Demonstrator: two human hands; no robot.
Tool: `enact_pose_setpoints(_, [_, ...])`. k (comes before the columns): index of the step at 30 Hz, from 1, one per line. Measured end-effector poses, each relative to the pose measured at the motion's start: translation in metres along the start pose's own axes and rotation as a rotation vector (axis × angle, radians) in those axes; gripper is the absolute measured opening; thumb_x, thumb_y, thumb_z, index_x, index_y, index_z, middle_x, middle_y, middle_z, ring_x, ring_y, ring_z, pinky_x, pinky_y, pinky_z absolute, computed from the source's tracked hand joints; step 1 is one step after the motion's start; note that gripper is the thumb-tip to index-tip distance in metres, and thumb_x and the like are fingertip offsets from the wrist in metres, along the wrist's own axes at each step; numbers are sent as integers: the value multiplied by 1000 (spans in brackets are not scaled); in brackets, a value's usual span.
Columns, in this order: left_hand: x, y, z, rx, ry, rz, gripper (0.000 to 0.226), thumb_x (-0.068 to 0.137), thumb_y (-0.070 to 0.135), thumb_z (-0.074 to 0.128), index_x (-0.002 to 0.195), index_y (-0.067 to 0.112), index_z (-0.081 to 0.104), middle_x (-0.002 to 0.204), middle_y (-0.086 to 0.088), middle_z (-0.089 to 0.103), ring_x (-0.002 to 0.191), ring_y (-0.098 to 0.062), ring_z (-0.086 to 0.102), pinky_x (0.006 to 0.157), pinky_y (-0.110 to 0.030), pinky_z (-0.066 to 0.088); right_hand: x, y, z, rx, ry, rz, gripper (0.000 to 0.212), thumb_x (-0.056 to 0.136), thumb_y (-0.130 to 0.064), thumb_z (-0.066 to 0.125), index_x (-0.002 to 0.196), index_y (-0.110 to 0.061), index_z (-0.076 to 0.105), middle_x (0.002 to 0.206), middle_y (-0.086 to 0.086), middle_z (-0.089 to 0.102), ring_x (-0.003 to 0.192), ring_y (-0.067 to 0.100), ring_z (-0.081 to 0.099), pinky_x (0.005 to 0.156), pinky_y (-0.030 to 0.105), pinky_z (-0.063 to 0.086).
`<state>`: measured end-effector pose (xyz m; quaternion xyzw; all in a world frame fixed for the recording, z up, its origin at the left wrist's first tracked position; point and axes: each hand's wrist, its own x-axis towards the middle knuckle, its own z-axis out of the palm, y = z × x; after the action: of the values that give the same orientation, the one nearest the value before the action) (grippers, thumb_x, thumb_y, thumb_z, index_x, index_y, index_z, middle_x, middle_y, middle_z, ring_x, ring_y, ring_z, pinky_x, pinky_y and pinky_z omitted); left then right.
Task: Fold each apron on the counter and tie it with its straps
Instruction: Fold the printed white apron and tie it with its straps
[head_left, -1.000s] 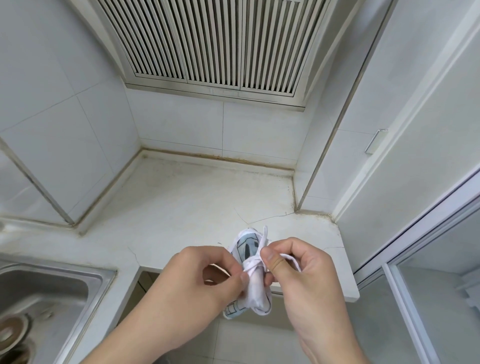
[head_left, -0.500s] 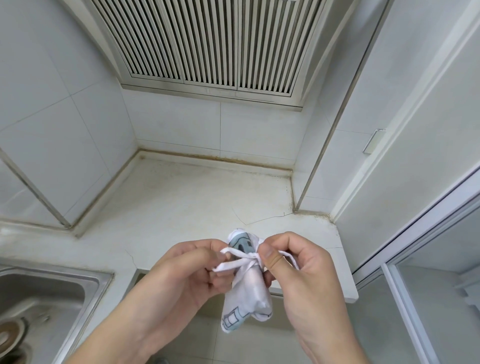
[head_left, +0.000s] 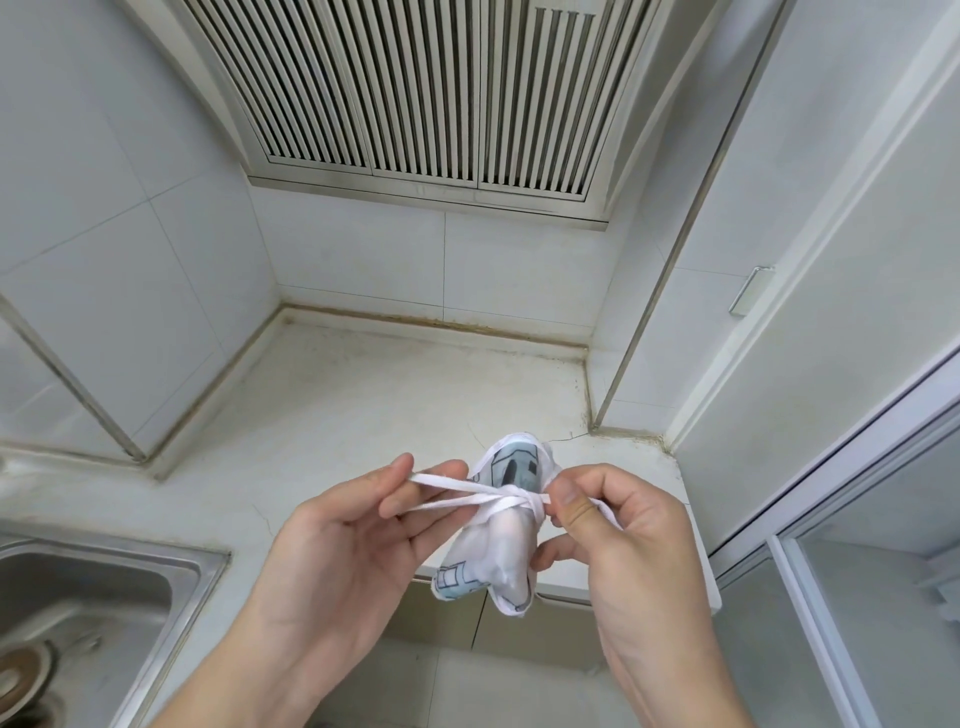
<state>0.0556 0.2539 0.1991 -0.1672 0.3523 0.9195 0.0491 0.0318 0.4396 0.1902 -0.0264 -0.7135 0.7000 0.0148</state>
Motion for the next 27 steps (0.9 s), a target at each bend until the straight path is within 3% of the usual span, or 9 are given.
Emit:
enact_pose_setpoints(4, [1, 5, -1, 11, 56, 22, 40, 88, 11, 58, 50, 9, 48, 79, -21, 63, 101, -40, 75, 86, -53, 62, 0, 3, -2, -43, 23, -3, 24, 97, -6, 67, 75, 1, 68, 74, -2, 69, 50, 25, 67, 74, 67, 56])
enact_pose_setpoints(8, [5, 17, -5, 165, 82, 76, 41, 88, 12, 59, 49, 9, 47, 74, -19, 60, 86, -37, 76, 78, -51, 65, 0, 6, -12, -74, 57, 17, 31, 98, -6, 66, 67, -10, 69, 68, -4, 65, 50, 31, 69, 63, 36, 51])
enact_pose_setpoints(11, [8, 23, -9, 179, 90, 120, 46, 96, 9, 55, 50, 9, 47, 72, -16, 56, 78, -34, 71, 81, -51, 64, 3, 7, -18, -69, 79, 43, 32, 98, -6, 66, 66, -10, 66, 68, -4, 65, 52, 33, 71, 73, 45, 49])
enact_pose_setpoints(15, [10, 23, -16, 244, 60, 54, 46, 97, 8, 55, 51, 8, 47, 73, -16, 55, 75, -32, 69, 79, -53, 65, 2, 8, -21, -9, 29, 67, 30, 101, -4, 60, 72, -4, 64, 69, 5, 65, 57, 36, 71, 73, 48, 52])
enact_pose_setpoints(18, [8, 21, -25, 535, 1, -8, 45, 99, 8, 56, 55, 4, 46, 81, -24, 60, 82, -35, 71, 84, -54, 64, -1, 6, -23, 5, -25, 47, 29, 103, -6, 58, 75, -5, 66, 70, 12, 67, 60, 31, 69, 79, 55, 56])
enact_pose_setpoints(21, [7, 23, -34, 877, 29, 6, 45, 100, 12, 63, 58, -2, 57, 84, -14, 74, 81, -31, 73, 93, -53, 61, -3, 2, -23, 8, -31, 10, 29, 103, -11, 57, 75, -8, 66, 71, 10, 67, 62, 24, 68, 78, 51, 57])
enact_pose_setpoints(24, [5, 23, -33, 1186, -58, -75, 23, 102, 18, 63, 84, 4, 70, 91, -7, 80, 82, -23, 75, 96, -46, 57, -4, -2, -20, -17, -48, -21, 29, 103, -14, 59, 74, -12, 65, 70, 9, 67, 61, 32, 68, 66, 28, 56])
enact_pose_setpoints(27, [1, 18, -28, 1245, -167, -60, 26, 106, 27, 53, 91, 19, 71, 92, -6, 79, 85, -23, 74, 95, -47, 53, -6, -1, -17, -63, -63, -25, 30, 102, -14, 61, 73, -14, 66, 69, 8, 67, 66, 40, 68, 60, 16, 50])
